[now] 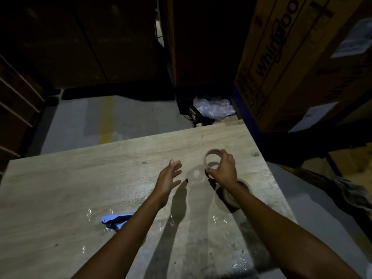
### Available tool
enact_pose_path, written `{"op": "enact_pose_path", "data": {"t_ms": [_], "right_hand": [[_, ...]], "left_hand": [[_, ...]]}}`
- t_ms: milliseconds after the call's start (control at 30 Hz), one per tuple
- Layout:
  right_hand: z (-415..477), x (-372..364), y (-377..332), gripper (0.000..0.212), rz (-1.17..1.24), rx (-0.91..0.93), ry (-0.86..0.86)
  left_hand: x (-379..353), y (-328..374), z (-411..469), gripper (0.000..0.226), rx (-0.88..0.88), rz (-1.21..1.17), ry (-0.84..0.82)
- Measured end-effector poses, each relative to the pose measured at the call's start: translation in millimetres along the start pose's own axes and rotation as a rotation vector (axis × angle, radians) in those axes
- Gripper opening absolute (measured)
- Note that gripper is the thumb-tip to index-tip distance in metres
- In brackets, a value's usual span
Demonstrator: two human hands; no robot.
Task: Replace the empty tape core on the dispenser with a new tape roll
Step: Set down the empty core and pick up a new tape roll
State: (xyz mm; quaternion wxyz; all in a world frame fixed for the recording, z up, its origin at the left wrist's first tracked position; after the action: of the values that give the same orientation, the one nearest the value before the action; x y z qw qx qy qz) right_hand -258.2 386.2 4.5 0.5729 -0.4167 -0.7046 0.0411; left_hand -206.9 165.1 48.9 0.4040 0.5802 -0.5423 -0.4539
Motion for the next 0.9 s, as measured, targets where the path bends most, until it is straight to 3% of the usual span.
{"op": "enact_pose_path", "data": {"t_ms": [333, 634, 900], "right_hand": [[19.8, -29.4, 12.6, 0.095, -0.212, -0.069, -0.035], [17.5, -27.9, 20.0, 0.112, -0.168, -0.073, -0.082], [-18.5, 6.1, 41.2, 0.11, -0.262, -0.102, 0.11]], "left_hand": [[-43.7, -28.3, 40.0, 0.057, 0.156, -0.168, 0.009], [-63.3, -43.0, 39.3, 0.06, 0.23, -0.165, -0.014], [-37.3, -58.4, 13.8, 0.045, 0.194, -0.092, -0.004]]}}
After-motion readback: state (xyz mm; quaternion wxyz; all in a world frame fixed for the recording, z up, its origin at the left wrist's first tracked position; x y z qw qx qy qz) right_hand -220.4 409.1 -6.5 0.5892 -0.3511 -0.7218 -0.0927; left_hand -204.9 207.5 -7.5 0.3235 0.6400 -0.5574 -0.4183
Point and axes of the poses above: each hand's wrist, its own z-axis towards the middle knuckle, its own x-axis out of the back of the hand, y = z × x, the point moved 5 cm from there along z, towards the middle knuckle, and after that the axes turned 15 degrees about -x, right-handed, at the moved point
